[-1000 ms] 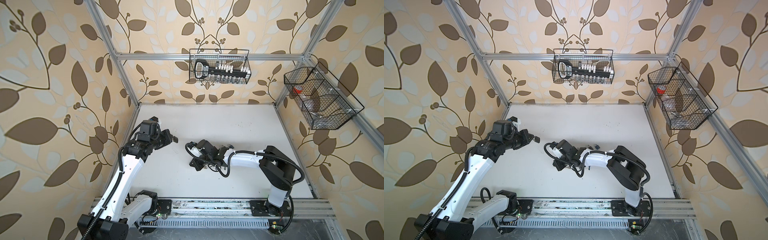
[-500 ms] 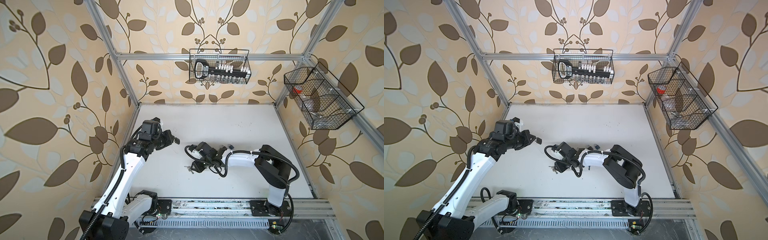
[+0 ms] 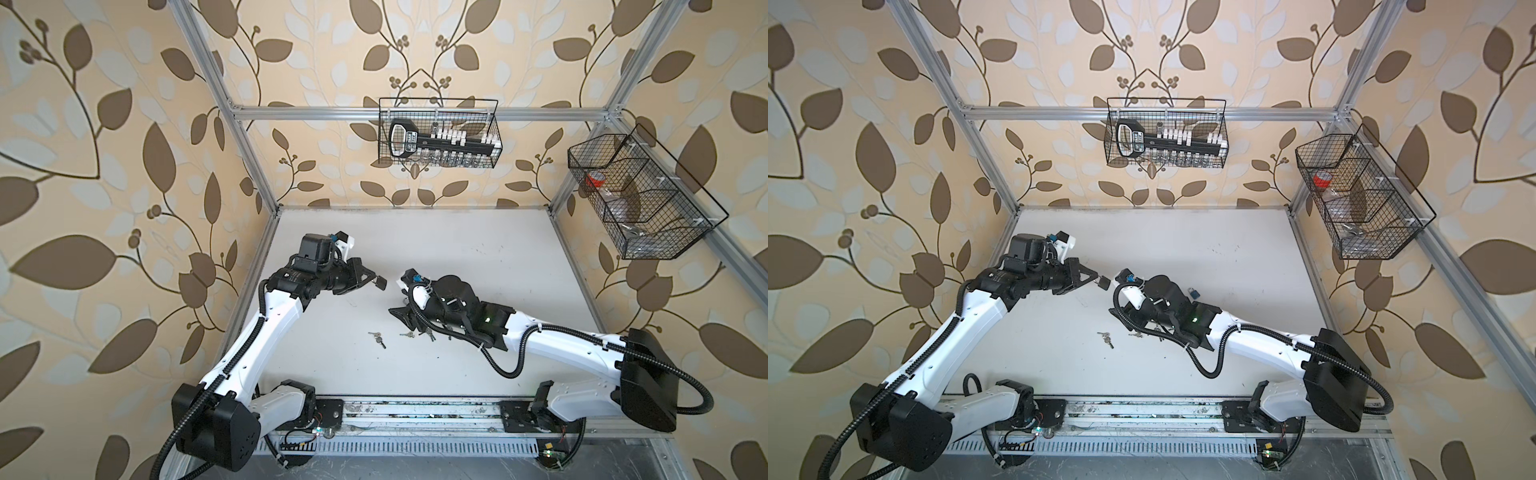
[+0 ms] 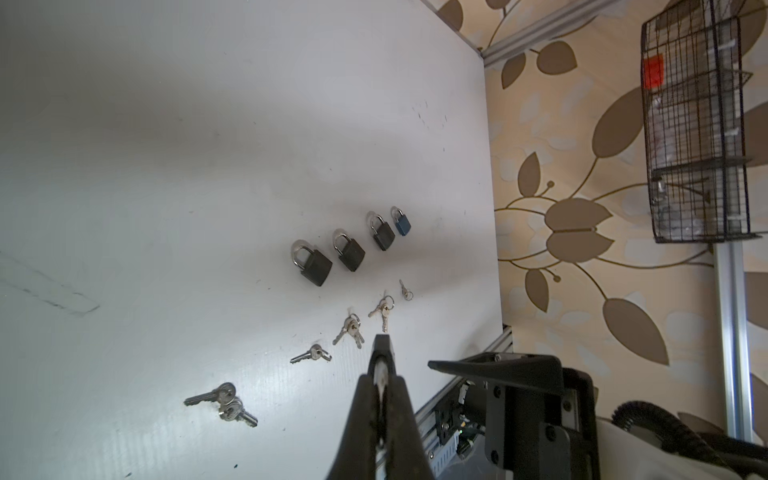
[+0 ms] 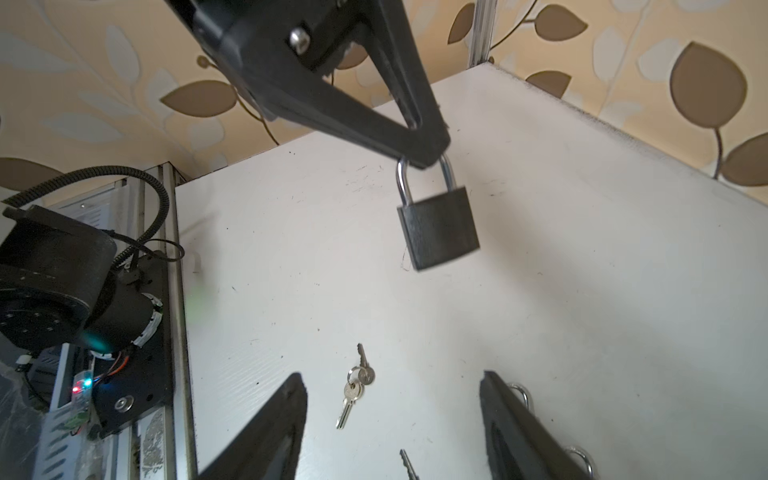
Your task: Lock with the key
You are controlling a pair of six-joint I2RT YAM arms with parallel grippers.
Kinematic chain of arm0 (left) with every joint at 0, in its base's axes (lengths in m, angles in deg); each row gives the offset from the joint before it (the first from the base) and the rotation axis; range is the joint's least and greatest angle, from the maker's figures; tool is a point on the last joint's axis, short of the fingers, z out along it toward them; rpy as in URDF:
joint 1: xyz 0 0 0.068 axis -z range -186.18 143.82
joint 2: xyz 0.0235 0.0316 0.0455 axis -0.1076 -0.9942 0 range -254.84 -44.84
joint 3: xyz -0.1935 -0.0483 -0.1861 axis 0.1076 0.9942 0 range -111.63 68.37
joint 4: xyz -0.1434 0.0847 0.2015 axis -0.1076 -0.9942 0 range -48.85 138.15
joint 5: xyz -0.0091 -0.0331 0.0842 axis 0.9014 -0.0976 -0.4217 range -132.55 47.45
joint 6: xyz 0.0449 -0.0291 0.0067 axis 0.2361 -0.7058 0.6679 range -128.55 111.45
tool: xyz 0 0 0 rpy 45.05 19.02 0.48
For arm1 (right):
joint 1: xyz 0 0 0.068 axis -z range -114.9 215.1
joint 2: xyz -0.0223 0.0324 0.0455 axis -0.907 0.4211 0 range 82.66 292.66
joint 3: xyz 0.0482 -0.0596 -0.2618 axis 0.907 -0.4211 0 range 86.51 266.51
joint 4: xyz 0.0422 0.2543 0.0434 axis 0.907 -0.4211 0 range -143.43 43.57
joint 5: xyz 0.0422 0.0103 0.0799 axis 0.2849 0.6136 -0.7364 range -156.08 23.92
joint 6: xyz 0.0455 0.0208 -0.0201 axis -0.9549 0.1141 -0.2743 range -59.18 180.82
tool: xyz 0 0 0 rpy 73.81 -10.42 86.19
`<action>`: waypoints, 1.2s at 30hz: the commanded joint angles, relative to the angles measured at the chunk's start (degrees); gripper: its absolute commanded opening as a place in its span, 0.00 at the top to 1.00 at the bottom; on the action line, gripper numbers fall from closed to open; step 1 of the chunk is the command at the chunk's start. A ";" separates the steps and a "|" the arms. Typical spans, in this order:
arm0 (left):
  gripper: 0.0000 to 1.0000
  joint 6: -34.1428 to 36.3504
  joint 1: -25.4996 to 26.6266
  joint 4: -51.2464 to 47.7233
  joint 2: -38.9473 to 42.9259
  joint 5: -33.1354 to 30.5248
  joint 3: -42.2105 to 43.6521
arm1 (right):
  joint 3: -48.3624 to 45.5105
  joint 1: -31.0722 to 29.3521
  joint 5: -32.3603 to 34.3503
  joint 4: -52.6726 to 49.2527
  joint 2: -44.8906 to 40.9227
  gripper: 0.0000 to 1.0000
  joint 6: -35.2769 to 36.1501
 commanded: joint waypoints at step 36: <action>0.39 0.56 2.45 -1.54 4.41 -16.46 -2.19 | 6.84 5.08 -4.85 -3.83 8.86 0.82 -1.74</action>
